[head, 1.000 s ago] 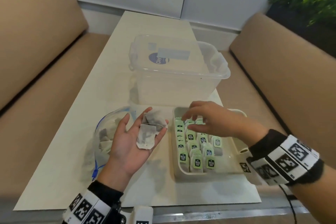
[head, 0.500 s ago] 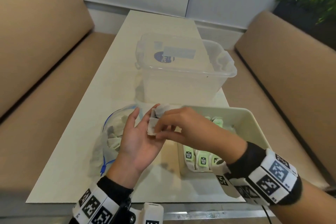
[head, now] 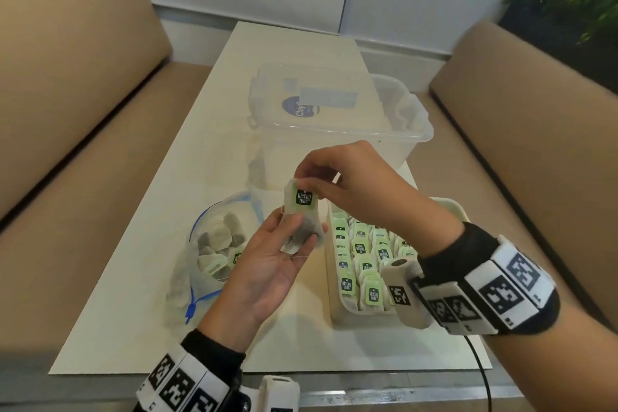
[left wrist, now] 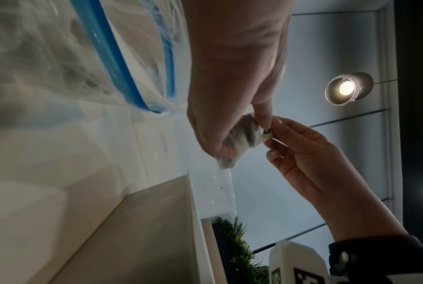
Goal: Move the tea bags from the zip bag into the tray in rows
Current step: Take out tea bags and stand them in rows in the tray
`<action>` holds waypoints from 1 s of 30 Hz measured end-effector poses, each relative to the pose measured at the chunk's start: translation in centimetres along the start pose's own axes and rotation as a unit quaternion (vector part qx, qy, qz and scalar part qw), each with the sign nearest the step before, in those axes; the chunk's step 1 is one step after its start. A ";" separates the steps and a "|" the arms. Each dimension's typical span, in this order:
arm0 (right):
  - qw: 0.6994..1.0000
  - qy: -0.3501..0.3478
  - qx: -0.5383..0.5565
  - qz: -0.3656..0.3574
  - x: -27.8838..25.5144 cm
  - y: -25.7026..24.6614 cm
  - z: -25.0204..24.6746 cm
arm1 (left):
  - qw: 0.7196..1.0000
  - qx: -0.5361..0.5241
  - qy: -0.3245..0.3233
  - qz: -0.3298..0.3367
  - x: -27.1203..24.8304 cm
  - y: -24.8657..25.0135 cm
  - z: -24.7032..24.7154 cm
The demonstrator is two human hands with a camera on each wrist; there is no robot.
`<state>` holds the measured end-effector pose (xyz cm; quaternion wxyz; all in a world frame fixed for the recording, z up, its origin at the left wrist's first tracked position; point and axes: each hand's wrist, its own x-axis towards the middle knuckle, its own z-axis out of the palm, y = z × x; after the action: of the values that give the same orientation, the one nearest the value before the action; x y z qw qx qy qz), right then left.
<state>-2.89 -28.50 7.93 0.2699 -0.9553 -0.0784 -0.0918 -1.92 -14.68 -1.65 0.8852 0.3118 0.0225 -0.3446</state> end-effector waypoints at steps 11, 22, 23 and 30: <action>0.994 -0.016 0.097 0.042 -0.5 0.6 -0.2 | 0.998 0.028 0.019 0.044 -0.2 -0.1 0.0; 0.993 -0.036 0.103 0.035 -4.5 2.3 -5.0 | 0.996 -0.057 0.059 -0.034 -0.2 -0.2 -1.0; 0.995 -0.052 0.070 0.042 -5.3 3.1 -5.5 | 0.995 -0.060 0.066 -0.033 -0.1 -0.1 -1.2; 0.913 -0.316 -0.183 0.183 -9.0 10.7 -4.9 | 0.994 -0.051 0.089 -0.032 0.3 0.4 -2.5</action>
<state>-10.15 -41.03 4.75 0.0639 -0.9646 0.0348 0.2534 -0.96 -13.25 -3.49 0.8830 0.2946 0.1292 -0.3417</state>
